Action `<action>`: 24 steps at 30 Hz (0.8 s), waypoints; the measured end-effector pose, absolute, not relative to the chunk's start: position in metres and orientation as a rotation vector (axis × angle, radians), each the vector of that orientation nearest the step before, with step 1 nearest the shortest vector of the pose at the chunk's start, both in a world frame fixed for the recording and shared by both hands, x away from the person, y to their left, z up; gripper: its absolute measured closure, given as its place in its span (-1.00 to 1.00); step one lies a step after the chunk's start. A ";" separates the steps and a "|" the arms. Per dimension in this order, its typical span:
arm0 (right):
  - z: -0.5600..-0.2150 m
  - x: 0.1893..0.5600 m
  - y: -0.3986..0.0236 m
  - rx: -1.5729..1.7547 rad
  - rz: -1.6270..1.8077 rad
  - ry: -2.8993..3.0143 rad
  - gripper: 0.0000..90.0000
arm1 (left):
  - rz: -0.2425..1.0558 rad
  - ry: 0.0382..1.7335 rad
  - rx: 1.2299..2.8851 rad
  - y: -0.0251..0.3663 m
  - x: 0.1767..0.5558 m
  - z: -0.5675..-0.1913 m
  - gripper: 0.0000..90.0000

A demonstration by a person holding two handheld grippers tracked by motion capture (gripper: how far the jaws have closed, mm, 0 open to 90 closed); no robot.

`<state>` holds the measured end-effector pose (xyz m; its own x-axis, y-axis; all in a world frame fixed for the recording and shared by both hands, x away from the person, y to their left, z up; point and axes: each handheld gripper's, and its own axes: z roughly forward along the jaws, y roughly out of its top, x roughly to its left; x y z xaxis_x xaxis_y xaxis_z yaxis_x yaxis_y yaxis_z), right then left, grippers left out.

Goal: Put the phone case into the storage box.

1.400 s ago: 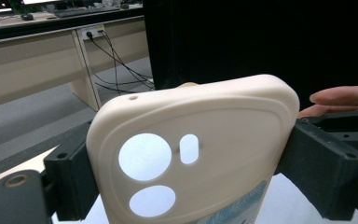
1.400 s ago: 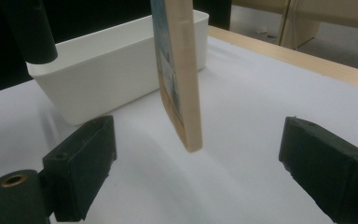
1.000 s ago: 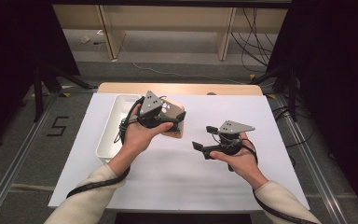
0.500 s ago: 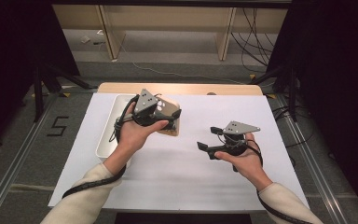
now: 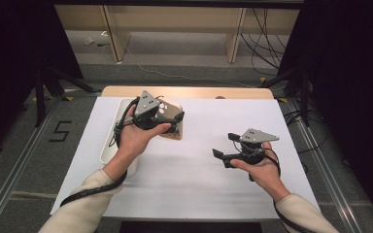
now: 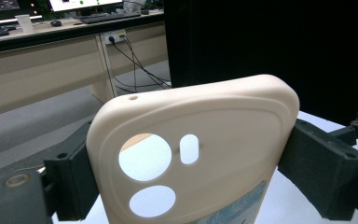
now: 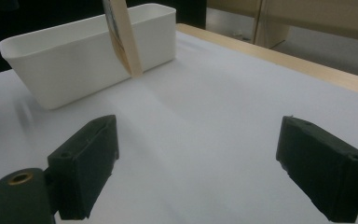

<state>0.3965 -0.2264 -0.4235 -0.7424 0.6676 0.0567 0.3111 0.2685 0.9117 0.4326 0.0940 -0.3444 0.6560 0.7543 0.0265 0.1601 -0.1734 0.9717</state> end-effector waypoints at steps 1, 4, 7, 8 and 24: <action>-0.424 0.396 -0.228 0.891 1.465 2.206 -0.73 | 0.630 0.751 1.693 0.095 0.433 -0.344 -0.71; -0.423 0.395 -0.230 0.897 1.466 2.198 -0.74 | 0.638 0.754 1.688 0.098 0.433 -0.342 -0.71; -0.424 0.394 -0.233 0.904 1.469 2.187 -0.74 | 0.640 0.758 1.685 0.100 0.433 -0.341 -0.71; -0.424 0.394 -0.234 0.904 1.467 2.186 -0.74 | 0.640 0.760 1.682 0.101 0.433 -0.341 -0.71; -0.424 0.389 -0.242 0.918 1.473 2.173 -0.74 | 0.662 0.767 1.666 0.110 0.435 -0.333 -0.71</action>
